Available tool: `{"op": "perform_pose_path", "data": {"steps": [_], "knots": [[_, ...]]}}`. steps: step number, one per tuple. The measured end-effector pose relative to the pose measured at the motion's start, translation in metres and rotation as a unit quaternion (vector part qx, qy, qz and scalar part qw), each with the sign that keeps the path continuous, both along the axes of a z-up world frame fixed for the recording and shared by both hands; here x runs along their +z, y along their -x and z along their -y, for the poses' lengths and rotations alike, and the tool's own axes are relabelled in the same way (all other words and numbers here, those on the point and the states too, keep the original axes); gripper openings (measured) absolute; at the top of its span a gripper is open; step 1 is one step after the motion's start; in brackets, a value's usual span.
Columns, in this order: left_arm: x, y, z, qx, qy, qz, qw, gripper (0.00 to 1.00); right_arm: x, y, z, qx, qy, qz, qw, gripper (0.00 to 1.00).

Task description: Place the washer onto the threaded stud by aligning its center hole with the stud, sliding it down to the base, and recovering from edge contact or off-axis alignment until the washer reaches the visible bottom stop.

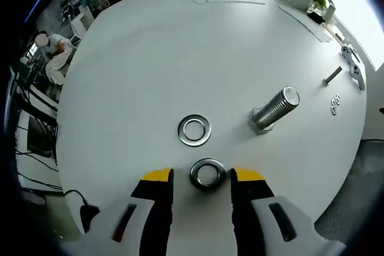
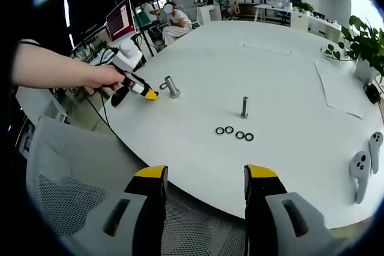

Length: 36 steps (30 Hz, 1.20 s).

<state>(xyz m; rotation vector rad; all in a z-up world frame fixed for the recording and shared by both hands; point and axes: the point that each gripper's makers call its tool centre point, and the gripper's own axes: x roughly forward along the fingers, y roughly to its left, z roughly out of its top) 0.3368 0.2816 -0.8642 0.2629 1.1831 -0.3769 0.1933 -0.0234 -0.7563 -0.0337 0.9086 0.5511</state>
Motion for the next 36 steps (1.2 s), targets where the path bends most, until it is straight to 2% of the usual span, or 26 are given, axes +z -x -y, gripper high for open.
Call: {"op": "perform_pose_path", "data": {"steps": [6,11,15,20,25,28,33,36], "knots": [[-0.001,0.001,0.0,-0.001,-0.011,-0.025,0.9996,0.33,0.001,-0.001,0.001,-0.006,-0.005,0.0,1.0,0.54],[-0.002,0.006,0.006,-0.044,-0.023,-0.04,0.998,0.21,0.001,-0.001,0.001,-0.005,-0.003,0.001,1.0,0.54],[-0.001,0.004,0.004,-0.033,-0.019,-0.05,0.998,0.21,0.003,-0.001,0.002,-0.013,-0.009,0.002,0.9999,0.53],[-0.002,0.009,0.007,-0.074,-0.038,-0.077,0.9936,0.21,0.002,-0.002,0.002,-0.012,-0.007,0.002,0.9999,0.53],[-0.003,0.016,0.011,-0.106,-0.043,-0.077,0.9905,0.21,0.002,-0.001,0.002,-0.011,-0.006,0.001,0.9999,0.53],[-0.003,0.021,0.013,-0.134,-0.046,-0.081,0.9866,0.21,0.001,-0.001,0.002,-0.011,-0.006,0.001,0.9999,0.53],[-0.002,0.023,0.014,-0.144,-0.051,-0.076,0.9854,0.23,0.002,-0.001,0.001,-0.008,-0.006,0.002,0.9999,0.53],[-0.002,0.025,0.014,-0.163,-0.051,-0.08,0.9821,0.26,0.001,-0.001,0.001,-0.008,-0.005,0.0,1.0,0.53]]}}
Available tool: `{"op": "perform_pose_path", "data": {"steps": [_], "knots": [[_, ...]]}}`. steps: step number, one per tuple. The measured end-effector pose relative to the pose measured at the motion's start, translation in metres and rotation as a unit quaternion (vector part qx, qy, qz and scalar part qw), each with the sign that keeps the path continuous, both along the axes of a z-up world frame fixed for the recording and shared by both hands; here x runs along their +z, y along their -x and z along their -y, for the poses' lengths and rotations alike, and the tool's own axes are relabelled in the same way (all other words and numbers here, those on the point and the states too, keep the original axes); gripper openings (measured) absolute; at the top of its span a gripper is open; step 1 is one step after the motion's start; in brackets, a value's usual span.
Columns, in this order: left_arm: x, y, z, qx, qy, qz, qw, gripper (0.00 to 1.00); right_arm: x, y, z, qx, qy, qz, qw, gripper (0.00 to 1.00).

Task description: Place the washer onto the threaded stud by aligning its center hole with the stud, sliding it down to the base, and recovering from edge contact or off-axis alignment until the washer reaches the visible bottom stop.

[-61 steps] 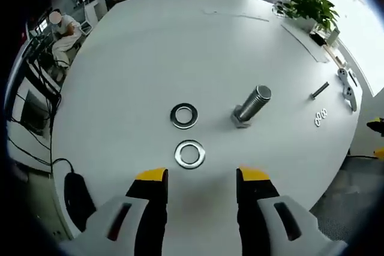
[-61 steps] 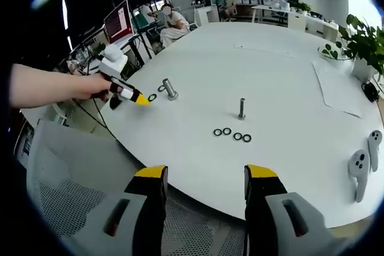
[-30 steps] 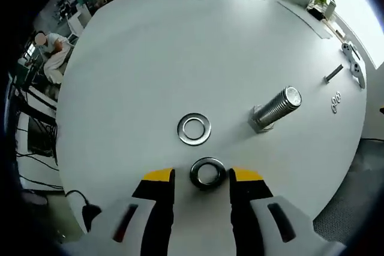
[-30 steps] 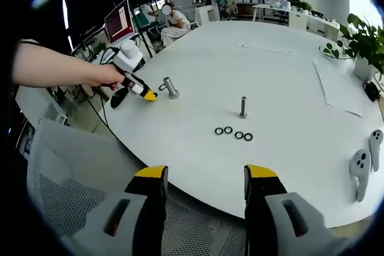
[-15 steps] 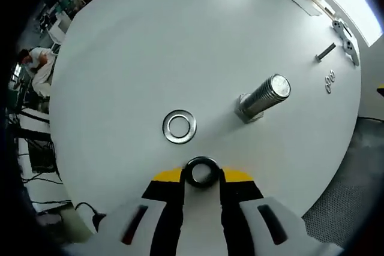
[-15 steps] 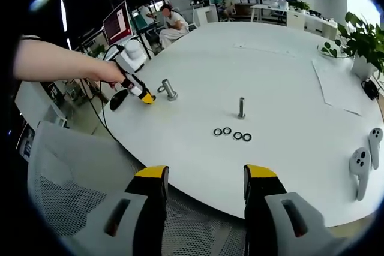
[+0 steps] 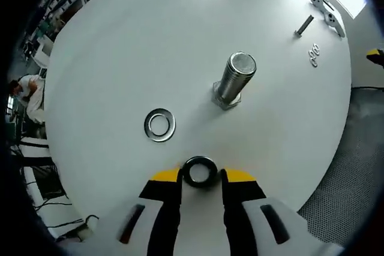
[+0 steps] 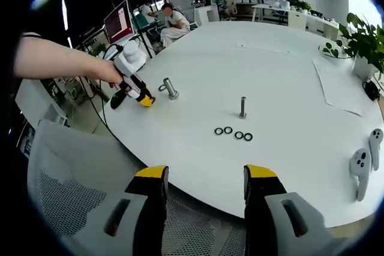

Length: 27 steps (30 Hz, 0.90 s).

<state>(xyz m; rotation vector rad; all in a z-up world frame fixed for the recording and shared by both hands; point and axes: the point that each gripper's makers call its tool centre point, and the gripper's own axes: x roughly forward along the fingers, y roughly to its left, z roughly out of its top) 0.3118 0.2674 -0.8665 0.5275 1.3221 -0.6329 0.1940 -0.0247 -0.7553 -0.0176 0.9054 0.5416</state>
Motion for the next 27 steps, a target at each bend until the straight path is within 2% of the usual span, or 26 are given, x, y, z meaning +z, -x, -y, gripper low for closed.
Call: {"op": "perform_pose_path", "data": {"steps": [2,4,12,16,19,27], "knots": [[-0.0001,0.003,0.0,-0.017,-0.007,-0.006,0.9998,0.26,0.0008,-0.0009,-0.0002,-0.001,-0.002,0.002,1.0,0.53],[-0.0003,0.0014,0.0001,-0.006,-0.008,-0.006,0.9999,0.26,0.001,-0.0009,0.0002,-0.002,-0.002,0.002,1.0,0.53],[0.0004,0.004,0.0016,-0.016,-0.012,-0.006,0.9998,0.21,0.0011,-0.0002,-0.0004,-0.001,-0.004,0.001,1.0,0.53],[0.0001,0.0037,0.0011,0.013,-0.018,-0.005,0.9997,0.2,0.0013,-0.0002,-0.0001,-0.003,-0.005,0.002,1.0,0.53],[0.0025,0.0044,0.0008,0.03,-0.008,0.0,0.9995,0.19,0.0016,-0.0007,-0.0002,-0.003,-0.005,0.002,1.0,0.53],[0.0043,0.0096,0.0046,0.018,-0.003,0.002,0.9998,0.19,0.0013,-0.001,0.0005,-0.002,-0.002,0.003,1.0,0.52]]}}
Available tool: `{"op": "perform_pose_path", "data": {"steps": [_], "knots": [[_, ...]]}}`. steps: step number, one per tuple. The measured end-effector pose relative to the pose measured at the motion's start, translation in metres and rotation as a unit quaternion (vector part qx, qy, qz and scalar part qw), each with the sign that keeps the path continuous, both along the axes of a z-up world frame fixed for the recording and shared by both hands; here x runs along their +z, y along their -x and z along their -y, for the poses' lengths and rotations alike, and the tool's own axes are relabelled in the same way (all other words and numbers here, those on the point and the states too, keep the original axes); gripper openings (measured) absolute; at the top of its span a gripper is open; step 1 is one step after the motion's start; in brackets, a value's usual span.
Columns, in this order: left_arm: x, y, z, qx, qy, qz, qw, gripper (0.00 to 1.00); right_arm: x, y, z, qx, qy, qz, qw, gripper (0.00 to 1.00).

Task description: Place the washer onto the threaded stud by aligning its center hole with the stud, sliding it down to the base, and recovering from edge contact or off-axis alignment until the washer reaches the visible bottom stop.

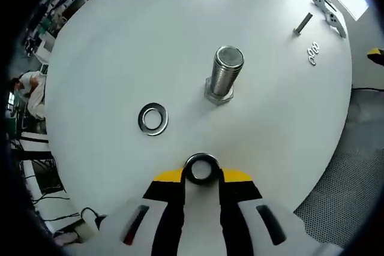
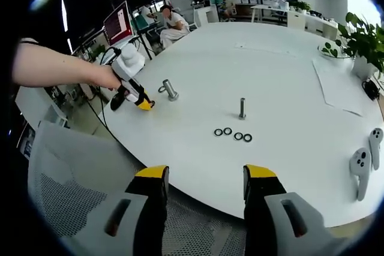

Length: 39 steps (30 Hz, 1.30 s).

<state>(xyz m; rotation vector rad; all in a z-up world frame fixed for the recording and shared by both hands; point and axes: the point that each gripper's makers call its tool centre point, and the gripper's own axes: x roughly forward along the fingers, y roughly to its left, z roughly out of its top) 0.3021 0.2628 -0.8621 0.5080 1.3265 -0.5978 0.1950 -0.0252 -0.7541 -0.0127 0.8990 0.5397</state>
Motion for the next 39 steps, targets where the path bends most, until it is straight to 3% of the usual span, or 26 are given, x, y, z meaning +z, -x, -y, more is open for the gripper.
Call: {"op": "perform_pose_path", "data": {"steps": [8,13,21,26,31,34,39], "knots": [[-0.001,0.004,0.003,0.004,0.014,-0.001,0.9999,0.18,0.0,0.0,0.0,0.001,0.001,0.001,1.0,0.52],[0.007,0.002,0.011,0.008,0.035,0.004,0.9993,0.18,0.001,0.0,0.0,0.001,-0.001,0.001,1.0,0.52],[0.048,-0.007,0.03,-0.03,0.049,0.044,0.9974,0.18,0.001,0.0,-0.001,0.004,0.001,0.001,1.0,0.52],[0.071,-0.02,0.042,-0.023,0.079,0.063,0.9946,0.19,0.001,0.0,-0.002,0.006,0.001,0.002,1.0,0.52],[0.067,-0.029,0.044,-0.042,0.075,0.068,0.994,0.19,0.001,0.0,-0.001,0.005,0.0,0.002,1.0,0.52],[0.069,-0.035,0.046,-0.034,0.086,0.066,0.9936,0.19,0.001,0.0,-0.001,0.004,-0.001,0.002,1.0,0.52],[0.074,-0.034,0.056,-0.046,0.086,0.067,0.993,0.19,0.001,0.0,-0.001,0.005,0.0,0.002,1.0,0.52]]}}
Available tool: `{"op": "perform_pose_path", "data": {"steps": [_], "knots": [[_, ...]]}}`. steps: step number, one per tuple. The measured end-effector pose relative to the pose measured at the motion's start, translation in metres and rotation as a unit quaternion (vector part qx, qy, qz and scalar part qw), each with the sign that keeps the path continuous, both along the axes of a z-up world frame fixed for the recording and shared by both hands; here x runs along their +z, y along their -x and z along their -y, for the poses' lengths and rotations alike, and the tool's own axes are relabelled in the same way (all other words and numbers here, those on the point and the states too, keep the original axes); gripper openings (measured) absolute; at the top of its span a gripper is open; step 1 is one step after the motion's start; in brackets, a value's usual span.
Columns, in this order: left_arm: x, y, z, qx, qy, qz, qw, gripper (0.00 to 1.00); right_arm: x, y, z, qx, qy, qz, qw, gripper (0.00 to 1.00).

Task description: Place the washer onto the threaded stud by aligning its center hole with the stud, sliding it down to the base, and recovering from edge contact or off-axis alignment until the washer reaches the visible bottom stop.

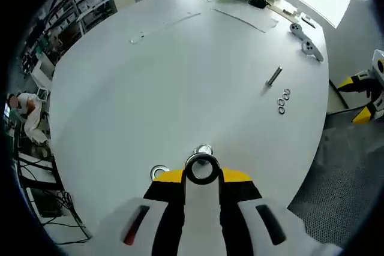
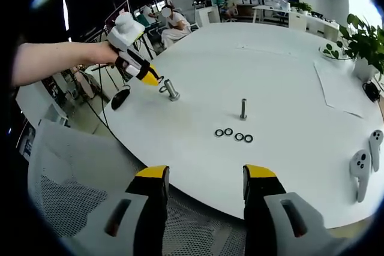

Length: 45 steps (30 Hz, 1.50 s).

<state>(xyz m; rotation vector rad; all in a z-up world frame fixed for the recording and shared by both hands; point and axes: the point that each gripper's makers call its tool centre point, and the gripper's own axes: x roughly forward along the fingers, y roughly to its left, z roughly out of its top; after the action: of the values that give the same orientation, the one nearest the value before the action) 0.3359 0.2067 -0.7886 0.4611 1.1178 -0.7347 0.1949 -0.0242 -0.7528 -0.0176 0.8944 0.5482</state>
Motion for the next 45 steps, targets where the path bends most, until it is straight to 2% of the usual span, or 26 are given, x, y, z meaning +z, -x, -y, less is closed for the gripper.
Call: {"op": "perform_pose_path", "data": {"steps": [4,9,21,32,45], "knots": [[-0.001,-0.009,0.0,0.002,-0.002,0.0,1.0,0.19,0.0,0.0,0.0,0.001,0.002,0.0,1.0,0.52],[-0.002,-0.01,0.009,-0.007,-0.004,0.0,1.0,0.19,0.0,0.0,0.001,-0.001,0.002,0.0,1.0,0.52],[-0.014,-0.018,0.011,-0.019,-0.021,-0.009,0.9996,0.19,0.0,-0.001,0.002,-0.003,0.001,0.001,1.0,0.52],[-0.034,-0.018,0.012,-0.028,-0.042,-0.014,0.9986,0.19,-0.001,0.0,0.003,-0.005,0.003,-0.001,1.0,0.52],[-0.057,-0.019,0.01,-0.016,-0.043,-0.002,0.999,0.19,-0.002,0.0,0.005,-0.009,0.004,-0.005,0.9999,0.52]]}}
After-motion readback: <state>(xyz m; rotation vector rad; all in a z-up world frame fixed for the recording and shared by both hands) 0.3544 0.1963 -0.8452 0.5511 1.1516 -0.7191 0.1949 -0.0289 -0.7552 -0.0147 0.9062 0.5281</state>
